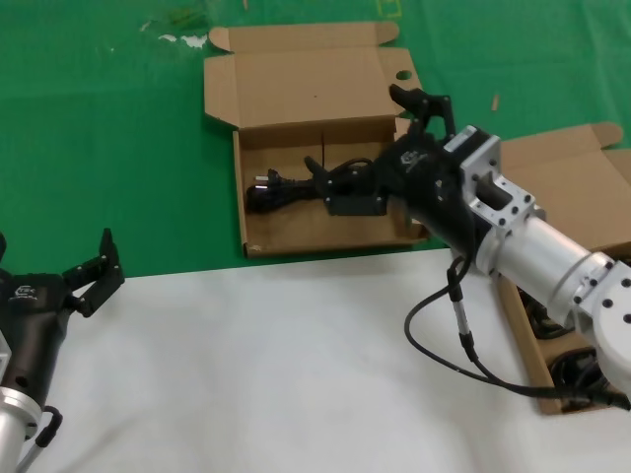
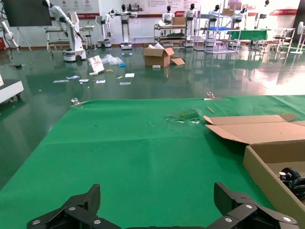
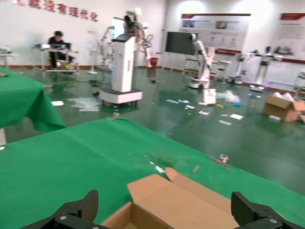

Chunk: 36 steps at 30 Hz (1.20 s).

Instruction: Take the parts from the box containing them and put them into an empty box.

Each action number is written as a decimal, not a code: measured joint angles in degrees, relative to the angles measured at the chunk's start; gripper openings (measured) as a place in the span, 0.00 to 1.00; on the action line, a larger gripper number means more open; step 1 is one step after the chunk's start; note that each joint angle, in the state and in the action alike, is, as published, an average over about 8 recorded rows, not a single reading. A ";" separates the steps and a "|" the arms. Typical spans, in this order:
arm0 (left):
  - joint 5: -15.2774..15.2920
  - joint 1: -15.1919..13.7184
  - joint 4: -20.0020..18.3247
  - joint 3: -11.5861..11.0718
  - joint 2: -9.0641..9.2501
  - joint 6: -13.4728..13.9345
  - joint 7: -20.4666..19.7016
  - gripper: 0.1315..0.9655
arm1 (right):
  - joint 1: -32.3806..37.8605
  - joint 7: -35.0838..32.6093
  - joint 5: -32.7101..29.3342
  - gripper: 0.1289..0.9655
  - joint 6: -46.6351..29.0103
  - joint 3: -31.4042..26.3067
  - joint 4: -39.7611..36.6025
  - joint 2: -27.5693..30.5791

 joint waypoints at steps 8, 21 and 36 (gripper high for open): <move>-0.01 0.00 0.00 0.00 0.00 0.00 0.00 0.89 | -4.63 -2.52 3.67 1.00 4.64 2.57 1.09 -0.59; 0.00 0.00 0.00 0.00 0.00 0.00 0.02 0.99 | -12.24 -6.65 9.68 1.00 12.23 6.78 2.87 -1.55; -0.01 0.00 0.00 0.00 0.00 0.00 0.02 1.00 | -20.87 -11.35 16.49 1.00 20.83 11.56 4.89 -2.64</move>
